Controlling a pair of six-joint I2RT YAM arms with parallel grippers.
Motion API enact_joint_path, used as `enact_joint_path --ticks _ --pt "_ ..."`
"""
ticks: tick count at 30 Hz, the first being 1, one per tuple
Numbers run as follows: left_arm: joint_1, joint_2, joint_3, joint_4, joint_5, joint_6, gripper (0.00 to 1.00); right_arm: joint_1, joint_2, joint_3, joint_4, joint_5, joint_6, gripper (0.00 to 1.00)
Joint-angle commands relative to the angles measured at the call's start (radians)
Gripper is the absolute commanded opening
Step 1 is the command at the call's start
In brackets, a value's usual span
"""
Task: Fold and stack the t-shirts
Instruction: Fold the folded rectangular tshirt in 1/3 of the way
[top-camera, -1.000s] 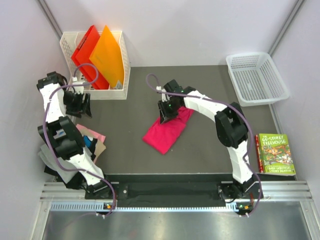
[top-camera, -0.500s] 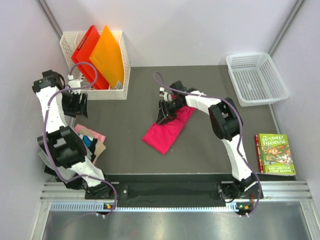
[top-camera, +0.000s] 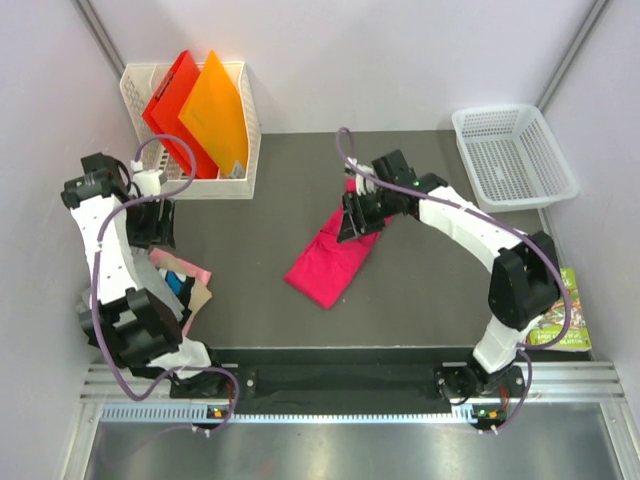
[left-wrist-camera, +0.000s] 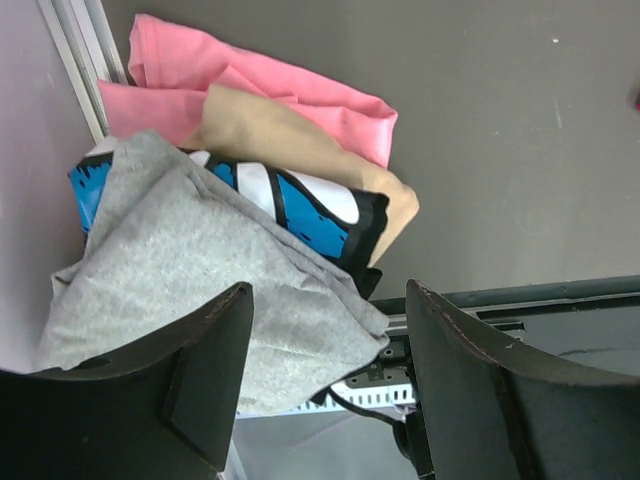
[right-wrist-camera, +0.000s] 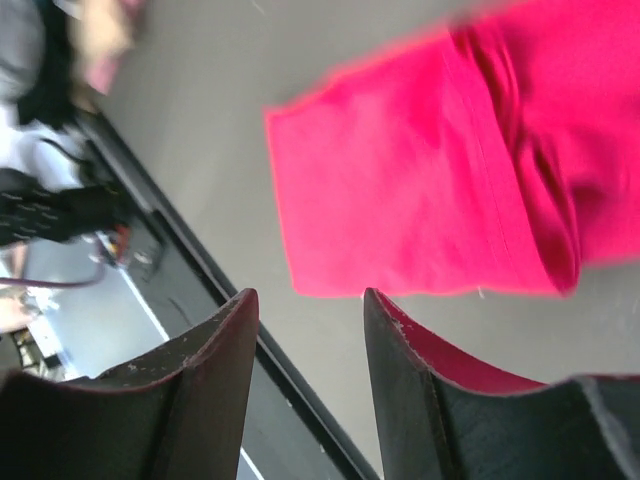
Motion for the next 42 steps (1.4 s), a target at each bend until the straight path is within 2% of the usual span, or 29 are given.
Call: enact_joint_path --ticks 1,5,12,17,24,27,30,33,34,40,42 --pt "-0.002 -0.061 -0.036 -0.158 0.014 -0.020 0.68 -0.009 0.038 -0.144 0.008 0.071 -0.019 0.47" --pt "-0.001 -0.074 -0.056 -0.160 0.005 0.023 0.68 -0.016 0.092 -0.182 0.060 0.065 -0.011 0.45" --pt "-0.001 -0.159 -0.192 -0.132 -0.038 0.157 0.68 -0.055 0.268 -0.043 0.013 0.065 0.000 0.42" --pt "-0.001 -0.219 -0.298 -0.075 -0.075 0.228 0.68 -0.043 0.184 0.011 -0.061 0.048 0.032 0.41" --pt "0.001 -0.155 -0.203 -0.078 -0.052 0.214 0.69 -0.015 0.078 0.160 -0.400 0.203 0.061 0.42" --pt "-0.001 -0.120 -0.163 -0.078 -0.024 0.184 0.69 0.007 0.049 0.186 -0.467 0.266 0.064 0.44" --pt "-0.001 -0.084 -0.120 -0.086 0.000 0.159 0.69 0.066 0.027 0.197 -0.481 0.303 0.015 0.47" --pt "-0.001 -0.035 -0.076 -0.091 0.022 0.115 0.69 0.198 0.050 0.233 -0.478 0.439 -0.068 0.48" --pt "0.001 -0.028 -0.056 -0.094 0.033 0.086 0.69 0.273 0.063 0.262 -0.481 0.539 -0.088 0.49" --pt "-0.001 0.024 -0.034 -0.048 0.039 -0.016 0.70 0.479 0.109 0.269 -0.394 0.859 -0.135 0.58" --pt "0.001 0.078 -0.019 -0.055 0.059 -0.046 0.69 0.516 0.128 0.272 -0.356 0.899 -0.143 0.59"
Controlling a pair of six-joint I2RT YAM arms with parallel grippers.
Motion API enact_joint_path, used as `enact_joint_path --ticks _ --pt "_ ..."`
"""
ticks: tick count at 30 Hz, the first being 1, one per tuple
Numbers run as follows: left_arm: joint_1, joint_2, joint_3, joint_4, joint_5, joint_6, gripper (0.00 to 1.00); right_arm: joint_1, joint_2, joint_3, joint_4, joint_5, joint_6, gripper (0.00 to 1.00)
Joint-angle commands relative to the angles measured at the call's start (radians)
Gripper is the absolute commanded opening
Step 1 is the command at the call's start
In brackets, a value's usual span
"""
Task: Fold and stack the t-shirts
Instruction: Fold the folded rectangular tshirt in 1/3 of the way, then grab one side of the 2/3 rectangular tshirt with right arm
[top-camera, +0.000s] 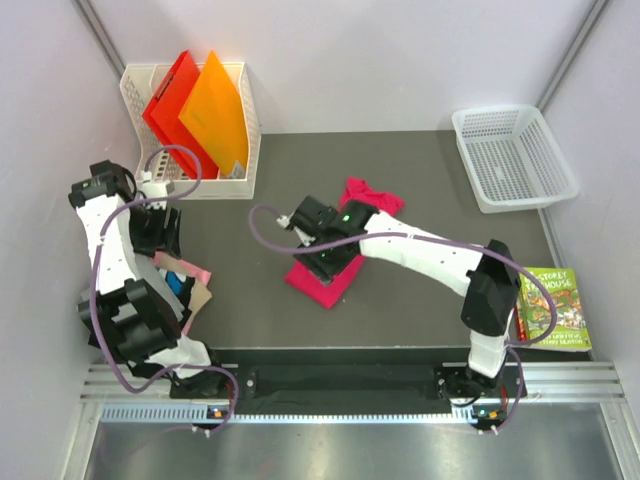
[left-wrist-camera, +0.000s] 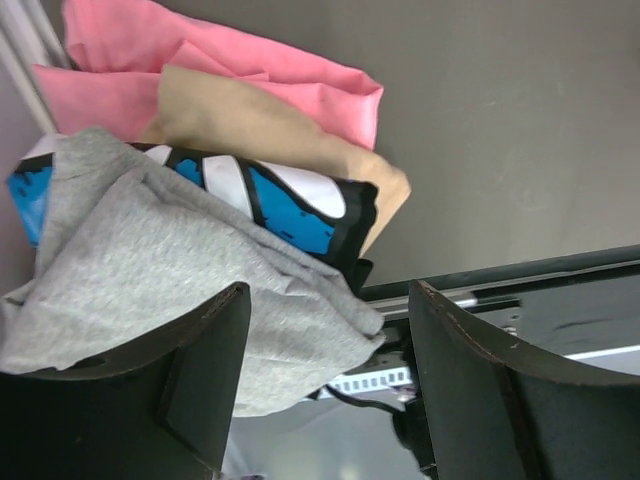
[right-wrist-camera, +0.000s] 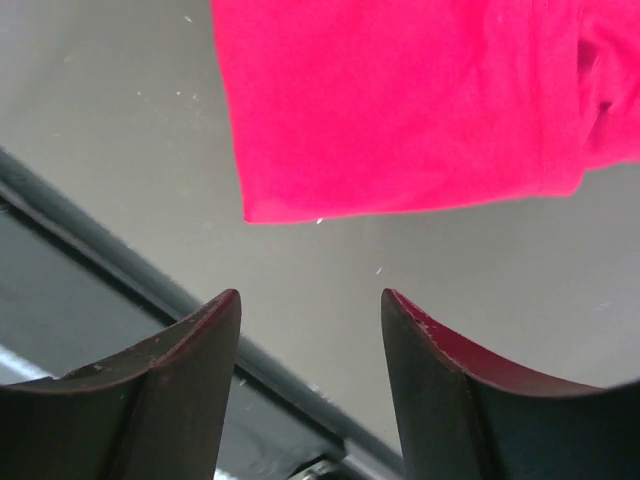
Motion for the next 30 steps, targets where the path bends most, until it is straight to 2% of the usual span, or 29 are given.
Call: enact_joint_path --ticks 1,5,13,19,30 --pt "0.001 0.087 0.080 -0.072 0.056 -0.114 0.69 0.094 0.031 0.036 0.080 0.267 -0.053 0.59" --pt "0.001 0.127 0.102 -0.068 0.094 -0.139 0.68 0.145 0.101 0.050 0.109 0.355 -0.040 0.59" --pt "0.001 0.142 0.082 -0.052 0.065 -0.123 0.68 0.231 0.250 0.105 0.178 0.329 -0.009 0.57" --pt "-0.001 0.135 0.093 -0.058 0.047 -0.102 0.68 0.235 0.310 0.107 0.218 0.277 0.016 0.55" --pt "-0.001 0.096 0.091 -0.057 0.012 -0.068 0.68 0.223 0.374 0.104 0.237 0.300 -0.011 0.52"
